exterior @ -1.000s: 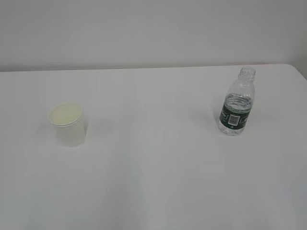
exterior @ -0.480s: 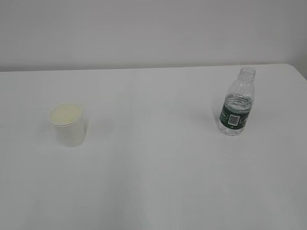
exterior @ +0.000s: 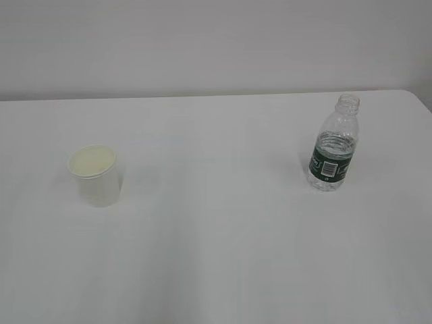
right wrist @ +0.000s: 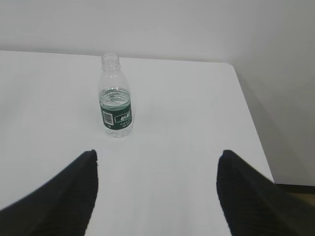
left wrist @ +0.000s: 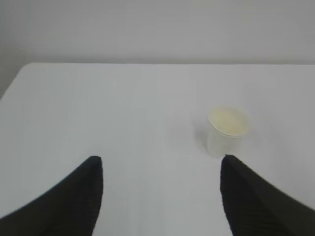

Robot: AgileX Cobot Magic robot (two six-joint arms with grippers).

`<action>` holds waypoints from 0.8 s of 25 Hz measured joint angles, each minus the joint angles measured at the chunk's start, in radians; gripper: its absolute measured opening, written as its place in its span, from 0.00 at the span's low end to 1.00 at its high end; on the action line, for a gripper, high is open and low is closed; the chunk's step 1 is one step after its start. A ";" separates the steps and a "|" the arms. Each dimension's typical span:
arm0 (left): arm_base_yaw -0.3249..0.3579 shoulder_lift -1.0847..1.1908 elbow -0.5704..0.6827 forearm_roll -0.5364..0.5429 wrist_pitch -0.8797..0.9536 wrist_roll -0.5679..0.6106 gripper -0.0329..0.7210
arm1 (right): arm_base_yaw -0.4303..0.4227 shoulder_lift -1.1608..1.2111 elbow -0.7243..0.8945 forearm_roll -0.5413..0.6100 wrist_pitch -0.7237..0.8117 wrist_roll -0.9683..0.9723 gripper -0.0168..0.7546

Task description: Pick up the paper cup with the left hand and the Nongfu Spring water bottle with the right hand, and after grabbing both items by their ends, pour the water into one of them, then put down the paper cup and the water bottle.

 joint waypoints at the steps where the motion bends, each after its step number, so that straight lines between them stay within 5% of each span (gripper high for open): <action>1: 0.000 0.016 -0.004 0.008 -0.019 0.011 0.75 | 0.000 0.019 0.000 0.000 -0.023 0.000 0.76; 20: -0.032 0.254 -0.080 0.035 -0.342 0.035 0.70 | 0.000 0.207 0.000 0.061 -0.548 0.000 0.76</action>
